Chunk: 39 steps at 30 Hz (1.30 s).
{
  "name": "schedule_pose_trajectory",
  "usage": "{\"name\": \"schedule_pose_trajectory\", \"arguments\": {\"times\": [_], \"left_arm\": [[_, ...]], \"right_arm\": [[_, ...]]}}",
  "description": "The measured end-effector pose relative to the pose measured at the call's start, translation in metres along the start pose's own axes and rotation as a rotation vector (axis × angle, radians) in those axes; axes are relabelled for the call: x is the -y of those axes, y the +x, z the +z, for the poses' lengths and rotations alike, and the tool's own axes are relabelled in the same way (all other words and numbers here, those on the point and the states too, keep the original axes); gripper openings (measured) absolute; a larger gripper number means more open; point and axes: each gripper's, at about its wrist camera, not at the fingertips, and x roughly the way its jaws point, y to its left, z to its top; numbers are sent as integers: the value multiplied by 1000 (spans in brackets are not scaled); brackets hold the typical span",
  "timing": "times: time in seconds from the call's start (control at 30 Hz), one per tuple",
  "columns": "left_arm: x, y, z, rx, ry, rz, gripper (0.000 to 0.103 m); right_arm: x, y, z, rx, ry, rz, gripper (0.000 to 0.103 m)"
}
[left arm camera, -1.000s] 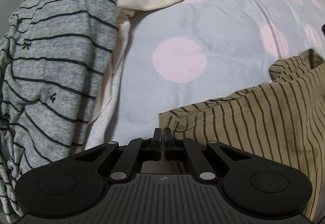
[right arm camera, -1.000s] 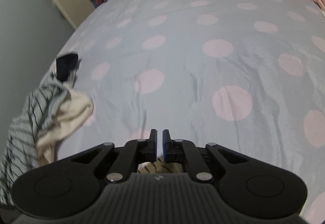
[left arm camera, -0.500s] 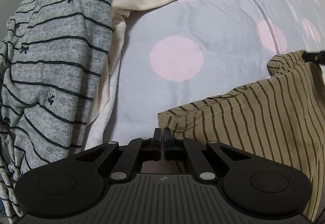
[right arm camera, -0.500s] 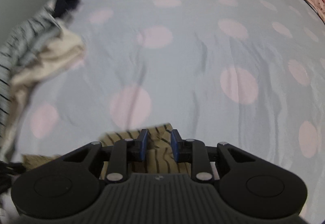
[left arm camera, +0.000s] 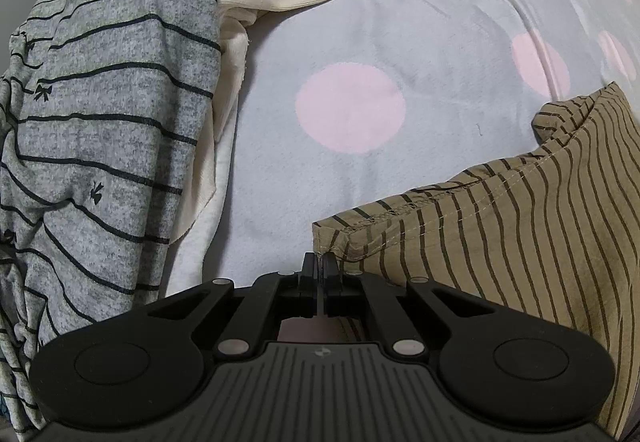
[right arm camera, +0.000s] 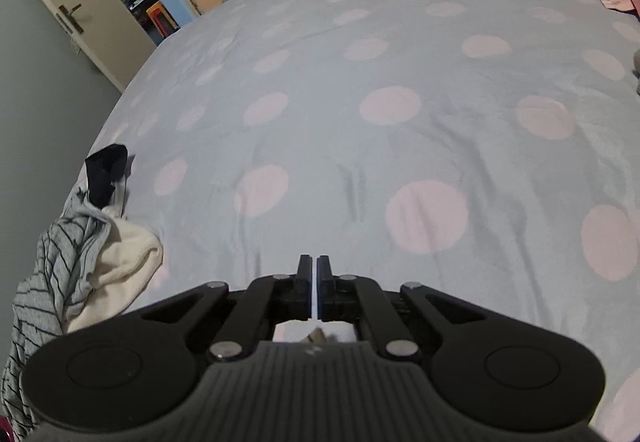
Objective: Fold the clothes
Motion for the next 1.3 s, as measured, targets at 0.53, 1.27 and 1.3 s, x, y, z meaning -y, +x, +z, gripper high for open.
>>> {"name": "schedule_pose_trajectory", "arguments": {"times": [0.53, 1.27, 1.3], "left_arm": [[-26, -41, 3, 190, -59, 23, 0], [-9, -29, -51, 132, -132, -41, 0], [-10, -32, -53, 142, -135, -19, 0]], "right_arm": [[-33, -36, -34, -137, -315, 5, 24], [4, -138, -151, -257, -540, -161, 36], [7, -141, -157, -263, -544, -159, 36]]}}
